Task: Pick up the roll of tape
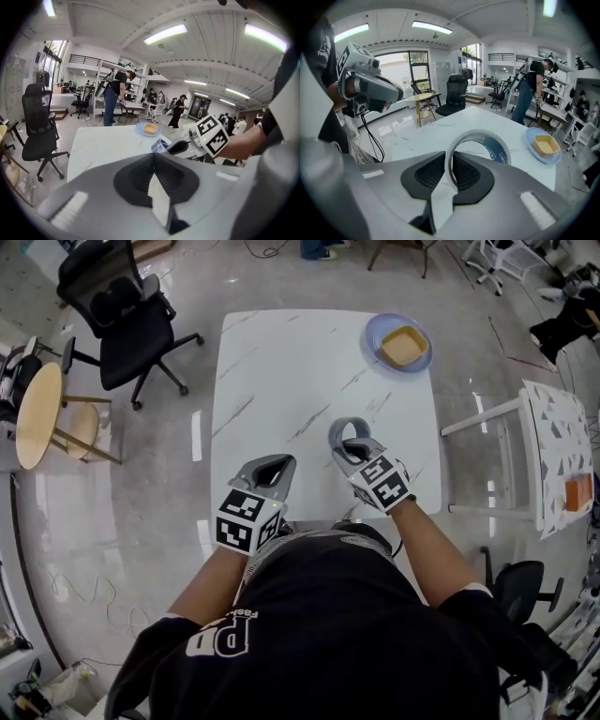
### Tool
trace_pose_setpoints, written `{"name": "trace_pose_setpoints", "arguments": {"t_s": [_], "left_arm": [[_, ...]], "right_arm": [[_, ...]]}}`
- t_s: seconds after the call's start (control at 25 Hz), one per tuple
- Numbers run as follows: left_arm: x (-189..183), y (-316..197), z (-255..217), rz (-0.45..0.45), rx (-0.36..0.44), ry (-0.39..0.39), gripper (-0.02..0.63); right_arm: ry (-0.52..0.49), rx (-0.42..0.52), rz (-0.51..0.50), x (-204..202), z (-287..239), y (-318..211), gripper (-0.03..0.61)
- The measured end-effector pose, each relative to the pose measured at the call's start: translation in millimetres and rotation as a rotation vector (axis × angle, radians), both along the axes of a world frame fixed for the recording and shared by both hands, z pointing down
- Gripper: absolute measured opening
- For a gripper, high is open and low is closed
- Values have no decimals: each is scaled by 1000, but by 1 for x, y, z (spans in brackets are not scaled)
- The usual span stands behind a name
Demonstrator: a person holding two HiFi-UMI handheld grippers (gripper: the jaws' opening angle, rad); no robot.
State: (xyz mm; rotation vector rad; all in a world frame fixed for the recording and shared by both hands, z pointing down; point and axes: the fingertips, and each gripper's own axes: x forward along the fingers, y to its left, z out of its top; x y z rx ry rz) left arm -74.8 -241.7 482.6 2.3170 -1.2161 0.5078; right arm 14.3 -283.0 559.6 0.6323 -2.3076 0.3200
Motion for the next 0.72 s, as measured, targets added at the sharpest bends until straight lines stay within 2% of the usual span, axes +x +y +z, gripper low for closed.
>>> {"name": "trace_pose_setpoints", "arguments": {"t_s": [0.4,0.72], "left_arm": [[24,-7,-10,70,18,20,55],[36,-4,-14,99,35,27,55]], "right_arm": [[-249,30,187,22,-61,12,47],[-360,53,261,42,-89,19,47]]}}
